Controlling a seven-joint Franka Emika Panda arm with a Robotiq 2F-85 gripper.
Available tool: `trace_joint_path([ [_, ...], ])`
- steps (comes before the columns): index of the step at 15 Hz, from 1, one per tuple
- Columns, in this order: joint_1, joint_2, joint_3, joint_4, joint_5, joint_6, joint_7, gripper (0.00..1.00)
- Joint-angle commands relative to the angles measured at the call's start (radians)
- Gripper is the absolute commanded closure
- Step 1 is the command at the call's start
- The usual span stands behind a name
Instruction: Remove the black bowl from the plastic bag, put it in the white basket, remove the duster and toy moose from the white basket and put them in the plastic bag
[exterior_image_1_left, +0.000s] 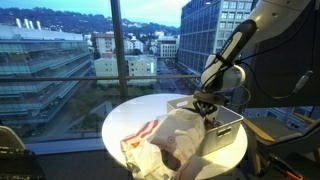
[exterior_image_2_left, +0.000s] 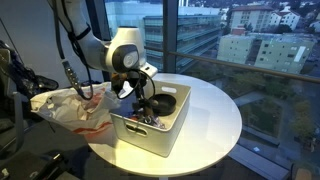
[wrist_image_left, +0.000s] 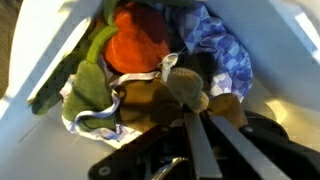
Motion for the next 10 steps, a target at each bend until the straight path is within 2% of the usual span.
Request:
trace_joint_path([
  [1,0.058,-0.090,-0.070,-0.014,-0.099,-0.079,0.072,0.98],
  [5,0.097,-0.215,-0.135,-0.035,-0.366,-0.057,0.245,0.98],
  [8,0.063,-0.319,-0.113,-0.042,-0.592,-0.047,0.405,0.98],
  [9,0.098,-0.352,-0.146,-0.046,-0.661,-0.040,0.460,0.98],
  [10,0.087,-0.398,-0.137,-0.056,-0.725,-0.030,0.505,0.98],
])
